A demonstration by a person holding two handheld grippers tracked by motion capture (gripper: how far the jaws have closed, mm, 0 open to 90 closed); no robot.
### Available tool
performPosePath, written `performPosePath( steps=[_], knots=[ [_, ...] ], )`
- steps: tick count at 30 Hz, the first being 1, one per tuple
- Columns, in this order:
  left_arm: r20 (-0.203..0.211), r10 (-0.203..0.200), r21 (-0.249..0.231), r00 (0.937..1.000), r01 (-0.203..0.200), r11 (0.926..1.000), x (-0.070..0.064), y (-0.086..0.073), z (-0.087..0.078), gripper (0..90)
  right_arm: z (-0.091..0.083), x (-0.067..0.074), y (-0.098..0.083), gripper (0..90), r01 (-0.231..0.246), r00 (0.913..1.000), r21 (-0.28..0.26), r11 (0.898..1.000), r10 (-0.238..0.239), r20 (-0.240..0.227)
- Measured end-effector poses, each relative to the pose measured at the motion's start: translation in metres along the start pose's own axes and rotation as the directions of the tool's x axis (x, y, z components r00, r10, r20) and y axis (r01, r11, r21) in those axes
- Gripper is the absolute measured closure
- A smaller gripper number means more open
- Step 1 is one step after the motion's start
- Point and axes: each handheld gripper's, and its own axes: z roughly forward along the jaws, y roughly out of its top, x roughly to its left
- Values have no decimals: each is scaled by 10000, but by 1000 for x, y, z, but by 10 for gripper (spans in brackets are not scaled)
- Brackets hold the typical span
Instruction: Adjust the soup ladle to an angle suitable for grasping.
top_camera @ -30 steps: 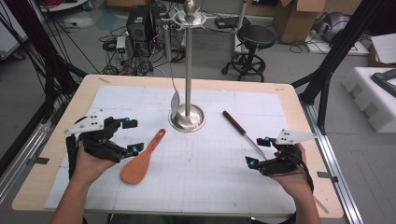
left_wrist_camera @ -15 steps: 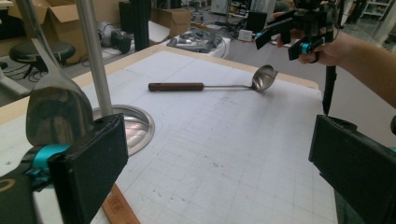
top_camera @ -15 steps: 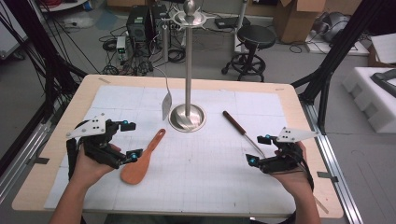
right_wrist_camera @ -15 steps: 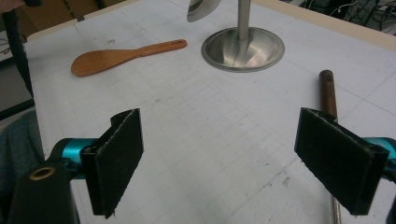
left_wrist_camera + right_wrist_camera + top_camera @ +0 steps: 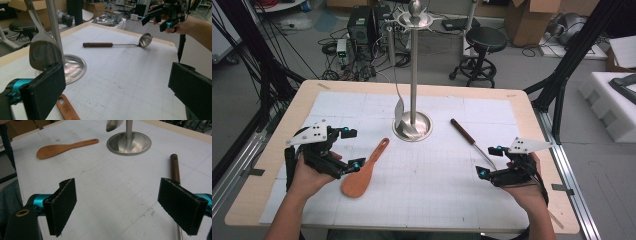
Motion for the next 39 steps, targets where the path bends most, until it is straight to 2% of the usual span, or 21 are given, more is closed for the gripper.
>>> performPosePath(
  steps=[8,14,25,34,39],
  knots=[
    [-76,125,89,9999,-124,9999,1,1,2,17,-2,0,-1,146,-113,9996,121,9999,109,264],
    [-91,126,70,9999,-125,9999,4,1,0,17,3,-8,6,146,-252,9982,93,9996,247,540],
    [-16,279,231,9996,-279,9993,1,1,3,17,26,-30,36,146,-405,9958,1034,9938,316,863],
    [-2,304,118,9995,-304,9995,1,1,1,18,48,-52,50,146,-721,9919,1752,9819,522,1156],
    [27,305,56,9995,-305,9995,1,1,2,17,54,-62,58,146,-844,9893,2113,9738,566,1342]
  ],
)
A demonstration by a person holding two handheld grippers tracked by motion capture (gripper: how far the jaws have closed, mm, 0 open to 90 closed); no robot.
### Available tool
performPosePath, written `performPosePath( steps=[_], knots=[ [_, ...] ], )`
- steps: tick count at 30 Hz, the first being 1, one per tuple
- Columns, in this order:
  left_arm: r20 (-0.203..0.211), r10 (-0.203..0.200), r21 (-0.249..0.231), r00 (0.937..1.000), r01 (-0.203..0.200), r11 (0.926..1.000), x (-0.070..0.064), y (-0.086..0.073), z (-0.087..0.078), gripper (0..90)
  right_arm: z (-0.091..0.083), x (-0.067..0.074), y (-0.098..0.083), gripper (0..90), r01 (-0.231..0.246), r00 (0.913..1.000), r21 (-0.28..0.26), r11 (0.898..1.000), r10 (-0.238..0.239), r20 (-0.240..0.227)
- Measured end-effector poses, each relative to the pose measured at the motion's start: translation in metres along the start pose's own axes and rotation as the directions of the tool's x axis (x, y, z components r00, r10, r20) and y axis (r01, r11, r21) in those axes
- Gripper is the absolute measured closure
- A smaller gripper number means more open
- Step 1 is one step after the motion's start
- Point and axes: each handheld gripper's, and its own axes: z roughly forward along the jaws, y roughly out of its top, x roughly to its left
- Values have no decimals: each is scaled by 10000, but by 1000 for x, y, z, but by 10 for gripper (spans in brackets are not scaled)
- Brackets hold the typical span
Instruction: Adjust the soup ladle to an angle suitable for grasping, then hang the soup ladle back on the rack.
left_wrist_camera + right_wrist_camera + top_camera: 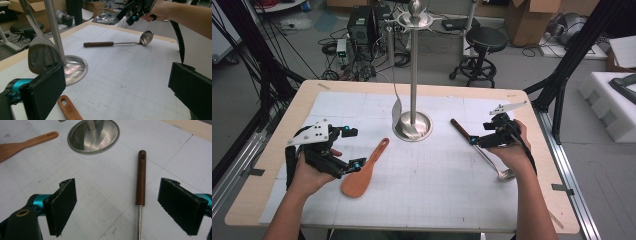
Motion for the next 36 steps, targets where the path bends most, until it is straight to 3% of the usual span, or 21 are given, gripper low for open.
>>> performPosePath(
  steps=[12,27,30,36],
  knots=[
    [131,142,-2,9998,-142,9999,-2,1,-1,17,15,-9,17,146,-165,9993,713,9973,141,335],
    [124,178,15,9998,-179,9998,-2,3,3,17,39,-24,16,146,-517,9984,1372,9892,481,297],
    [174,138,-25,9998,-138,9999,-1,2,3,17,44,-27,15,146,-725,9971,1580,9848,681,332],
    [127,211,65,9997,-212,9998,-2,2,5,17,57,-31,16,146,-553,9978,2176,9745,459,480]
  ],
)
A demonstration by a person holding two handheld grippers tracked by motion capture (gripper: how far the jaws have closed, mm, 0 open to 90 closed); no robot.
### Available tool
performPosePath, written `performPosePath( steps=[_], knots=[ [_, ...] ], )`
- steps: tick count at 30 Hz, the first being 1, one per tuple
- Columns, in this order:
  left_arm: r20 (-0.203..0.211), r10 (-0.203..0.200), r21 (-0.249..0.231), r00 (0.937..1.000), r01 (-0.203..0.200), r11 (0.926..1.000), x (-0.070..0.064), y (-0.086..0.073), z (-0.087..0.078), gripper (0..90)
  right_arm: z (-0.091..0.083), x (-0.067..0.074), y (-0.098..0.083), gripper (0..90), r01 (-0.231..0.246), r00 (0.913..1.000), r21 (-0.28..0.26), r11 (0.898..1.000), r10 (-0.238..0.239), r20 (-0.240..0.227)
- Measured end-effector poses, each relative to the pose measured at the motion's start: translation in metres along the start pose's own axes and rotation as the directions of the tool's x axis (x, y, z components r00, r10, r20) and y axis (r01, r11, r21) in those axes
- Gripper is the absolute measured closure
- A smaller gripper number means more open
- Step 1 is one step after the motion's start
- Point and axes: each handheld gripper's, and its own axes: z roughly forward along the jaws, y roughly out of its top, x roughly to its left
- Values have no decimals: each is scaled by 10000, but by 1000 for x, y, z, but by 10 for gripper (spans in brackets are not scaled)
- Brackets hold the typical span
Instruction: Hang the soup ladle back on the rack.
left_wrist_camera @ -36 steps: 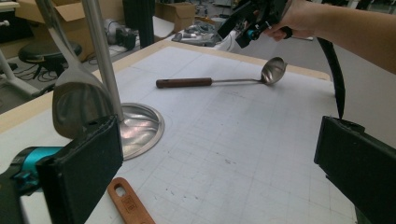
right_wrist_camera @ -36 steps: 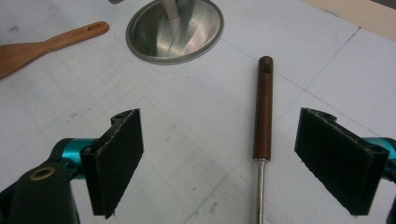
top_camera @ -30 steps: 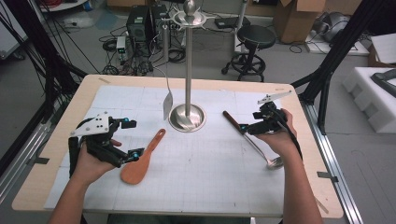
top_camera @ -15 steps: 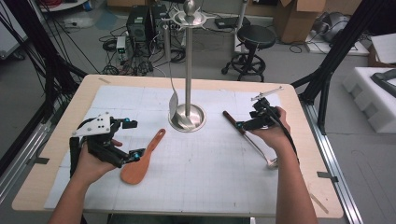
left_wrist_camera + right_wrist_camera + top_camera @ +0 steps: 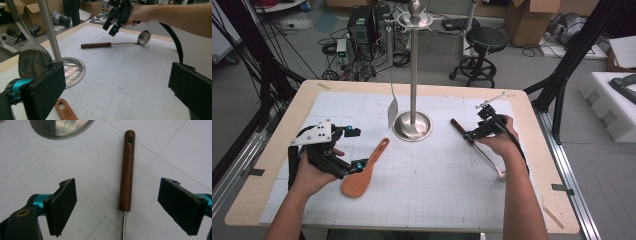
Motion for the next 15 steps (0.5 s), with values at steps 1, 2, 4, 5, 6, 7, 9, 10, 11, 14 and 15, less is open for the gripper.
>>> performPosePath(
  steps=[1,2,4,5,6,7,9,10,11,14,15],
  knots=[
    [-4,0,-6,10000,0,10000,0,0,0,17,3,0,1,146,79,10000,118,9999,-79,18],
    [-33,2,-3,10000,-2,10000,0,0,0,17,6,0,1,146,6,10000,263,9997,-8,54],
    [-37,3,-29,10000,-3,10000,-1,1,0,18,10,-3,0,146,-14,10000,457,9990,11,78],
    [-5,55,-17,10000,-55,10000,-2,1,-1,17,11,-3,0,146,-105,9999,553,9984,101,79],
    [-30,58,-21,10000,-58,10000,-2,1,-1,17,13,-5,-1,147,-94,9999,659,9978,85,132],
    [-27,56,-23,10000,-56,10000,-3,2,0,17,15,-6,-1,147,-191,9997,685,9975,179,177],
    [-35,55,-41,10000,-55,10000,-4,2,0,17,19,-9,-2,149,-219,9995,842,9962,200,224],
    [-39,78,-29,10000,-78,10000,-4,3,0,17,21,-9,-3,150,-239,9993,939,9953,211,298],
    [-12,91,-32,10000,-91,10000,-4,3,0,17,22,-10,-3,152,-232,9993,1014,9946,200,318],
    [-59,124,24,9999,-124,9999,-4,2,0,17,28,-9,-3,211,-298,9991,1269,9915,258,330],
    [-59,124,53,9999,-124,9999,-3,2,0,17,30,-8,-3,255,-234,9990,1261,9917,183,418]
  ],
)
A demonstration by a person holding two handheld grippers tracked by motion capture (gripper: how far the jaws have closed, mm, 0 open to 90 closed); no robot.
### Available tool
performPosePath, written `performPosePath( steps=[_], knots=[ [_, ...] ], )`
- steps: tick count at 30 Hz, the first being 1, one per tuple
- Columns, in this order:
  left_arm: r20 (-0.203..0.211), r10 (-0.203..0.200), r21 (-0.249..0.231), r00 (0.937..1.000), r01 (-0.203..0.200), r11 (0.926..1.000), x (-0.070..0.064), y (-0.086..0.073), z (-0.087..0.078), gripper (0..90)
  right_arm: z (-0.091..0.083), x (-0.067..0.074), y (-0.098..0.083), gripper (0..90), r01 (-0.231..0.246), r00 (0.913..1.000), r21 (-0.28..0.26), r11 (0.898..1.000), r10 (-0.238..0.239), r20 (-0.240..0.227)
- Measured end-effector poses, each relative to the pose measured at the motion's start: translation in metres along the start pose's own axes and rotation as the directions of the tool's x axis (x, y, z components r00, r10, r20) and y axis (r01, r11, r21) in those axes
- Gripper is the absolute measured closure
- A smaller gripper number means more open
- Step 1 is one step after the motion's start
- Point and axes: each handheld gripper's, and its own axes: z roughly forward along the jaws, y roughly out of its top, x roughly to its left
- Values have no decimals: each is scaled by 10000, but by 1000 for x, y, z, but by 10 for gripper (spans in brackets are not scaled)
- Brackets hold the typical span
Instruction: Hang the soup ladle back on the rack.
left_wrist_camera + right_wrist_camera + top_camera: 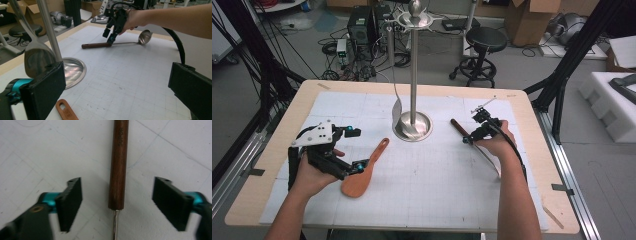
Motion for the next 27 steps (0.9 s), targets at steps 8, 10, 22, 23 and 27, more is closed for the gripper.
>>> performPosePath(
  steps=[8,10,22,23,27],
  knots=[
    [-18,-2,44,10000,2,10000,0,-1,0,18,18,5,0,535,509,9978,978,9939,-547,363],
    [-3,43,92,10000,-43,9999,1,-1,0,17,17,8,1,564,511,9976,1023,9934,-557,421],
    [-7,39,123,10000,-39,9999,0,-1,2,17,16,12,1,722,659,9971,1093,9918,-697,306],
    [-17,45,129,10000,-45,9999,0,-1,1,17,16,12,1,728,630,9974,1080,9921,-664,279],
    [-22,64,119,10000,-64,9999,0,-1,0,18,16,13,0,739,849,9956,1051,9908,-885,307]
  ],
)
